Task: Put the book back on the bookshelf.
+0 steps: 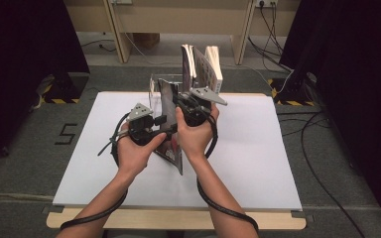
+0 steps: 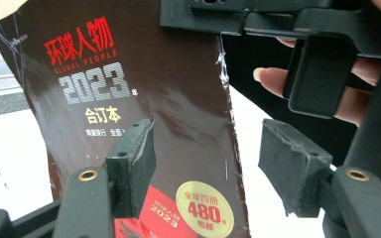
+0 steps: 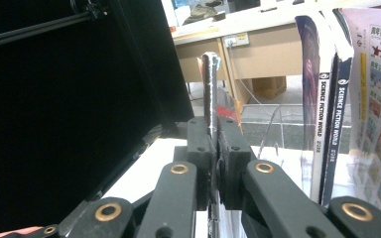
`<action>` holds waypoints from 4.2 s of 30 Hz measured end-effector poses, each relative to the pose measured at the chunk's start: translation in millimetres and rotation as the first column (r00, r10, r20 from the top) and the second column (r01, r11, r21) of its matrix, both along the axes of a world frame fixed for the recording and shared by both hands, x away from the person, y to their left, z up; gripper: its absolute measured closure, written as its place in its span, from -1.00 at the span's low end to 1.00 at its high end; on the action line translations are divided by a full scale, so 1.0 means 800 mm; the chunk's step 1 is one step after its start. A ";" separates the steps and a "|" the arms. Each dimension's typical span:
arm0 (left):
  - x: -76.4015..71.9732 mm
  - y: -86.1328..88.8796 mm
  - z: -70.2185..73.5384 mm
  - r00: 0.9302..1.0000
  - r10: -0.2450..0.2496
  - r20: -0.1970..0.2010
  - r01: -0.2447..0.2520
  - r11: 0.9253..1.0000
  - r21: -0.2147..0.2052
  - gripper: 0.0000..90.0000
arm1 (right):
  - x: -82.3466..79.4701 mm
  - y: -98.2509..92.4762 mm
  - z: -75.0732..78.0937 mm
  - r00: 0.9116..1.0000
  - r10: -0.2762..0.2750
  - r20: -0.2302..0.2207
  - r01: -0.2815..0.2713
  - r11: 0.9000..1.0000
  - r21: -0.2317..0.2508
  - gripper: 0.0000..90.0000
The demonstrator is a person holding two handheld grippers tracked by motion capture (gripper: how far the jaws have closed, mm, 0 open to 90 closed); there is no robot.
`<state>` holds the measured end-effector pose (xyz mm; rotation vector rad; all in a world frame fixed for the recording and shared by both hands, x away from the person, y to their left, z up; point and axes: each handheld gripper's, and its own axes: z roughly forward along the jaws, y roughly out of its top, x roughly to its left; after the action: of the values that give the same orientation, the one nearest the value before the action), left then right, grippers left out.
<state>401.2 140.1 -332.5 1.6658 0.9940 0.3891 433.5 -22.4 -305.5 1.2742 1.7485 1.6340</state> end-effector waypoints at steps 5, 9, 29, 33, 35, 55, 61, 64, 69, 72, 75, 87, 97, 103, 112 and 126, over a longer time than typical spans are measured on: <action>0.005 -0.009 0.001 1.000 0.008 -0.005 -0.008 1.000 0.008 -0.15 | 0.000 0.000 -0.001 1.000 -0.003 0.000 0.003 1.000 -0.004 0.91; 0.010 -0.016 0.000 1.000 0.023 -0.005 -0.023 0.999 0.026 -0.14 | -0.001 0.000 -0.002 1.000 -0.004 -0.007 0.004 1.000 -0.004 0.91; 0.015 -0.037 -0.017 0.996 0.090 -0.002 -0.090 0.990 0.112 0.17 | 0.002 -0.001 -0.001 0.999 -0.005 -0.033 0.005 1.000 0.004 0.94; 0.011 -0.039 -0.018 0.995 0.096 0.002 -0.095 0.988 0.124 0.26 | 0.002 -0.001 -0.003 0.999 -0.004 -0.039 0.004 1.000 0.011 0.94; 0.009 -0.040 -0.018 0.994 0.105 0.008 -0.105 0.986 0.130 0.32 | 0.001 0.000 -0.004 0.999 0.003 -0.046 -0.002 1.000 0.014 0.94; 0.011 -0.036 -0.021 0.988 0.153 -0.017 -0.149 0.981 0.124 0.39 | 0.001 0.009 -0.006 0.997 0.022 -0.070 -0.020 1.000 0.022 0.94; 0.001 -0.020 -0.022 0.983 0.181 -0.030 -0.176 0.977 0.122 0.61 | 0.001 0.021 -0.007 0.994 0.080 -0.068 -0.081 0.997 -0.010 0.92; -0.002 -0.012 -0.023 0.980 0.196 -0.043 -0.189 0.974 0.125 0.73 | 0.001 0.029 -0.007 0.992 0.103 -0.072 -0.105 0.994 -0.023 0.87; -0.001 0.007 -0.029 0.978 0.194 -0.070 -0.187 0.977 0.101 0.92 | 0.001 0.033 -0.008 0.989 0.137 -0.055 -0.139 0.990 -0.039 0.59; 0.000 0.012 -0.032 0.980 0.188 -0.072 -0.181 0.979 0.092 0.93 | -0.002 0.023 -0.006 0.984 0.170 -0.059 -0.170 0.985 0.003 0.55; 0.002 0.019 -0.033 0.981 0.181 -0.076 -0.176 0.982 0.069 0.93 | -0.006 0.008 -0.002 0.987 0.159 -0.037 -0.159 0.987 0.018 0.52; -0.005 0.039 -0.029 0.986 0.164 -0.034 -0.163 0.986 0.018 0.93 | -0.012 -0.082 -0.019 0.995 0.063 -0.073 -0.063 0.998 0.008 0.48; -0.003 0.059 -0.018 0.987 0.158 0.009 -0.158 0.987 -0.010 0.93 | -0.018 -0.147 -0.062 0.989 -0.036 -0.144 0.035 0.999 -0.011 0.49; 0.001 0.064 -0.012 0.988 0.154 0.030 -0.153 0.988 -0.018 0.93 | -0.024 -0.181 -0.093 0.978 -0.102 -0.182 0.094 0.994 -0.052 0.48; 0.010 0.070 0.001 0.988 0.144 0.056 -0.143 0.989 -0.027 0.93 | -0.040 -0.231 -0.161 0.943 -0.185 -0.277 0.166 0.982 -0.089 0.46; 0.029 0.072 0.014 0.984 0.158 0.086 -0.154 0.987 -0.048 0.93 | -0.058 -0.277 -0.200 0.916 -0.243 -0.318 0.223 0.970 -0.099 0.45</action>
<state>424.4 197.7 -321.0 1.5244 1.0621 0.5394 386.8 -243.8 -465.9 1.7325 1.7302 1.2807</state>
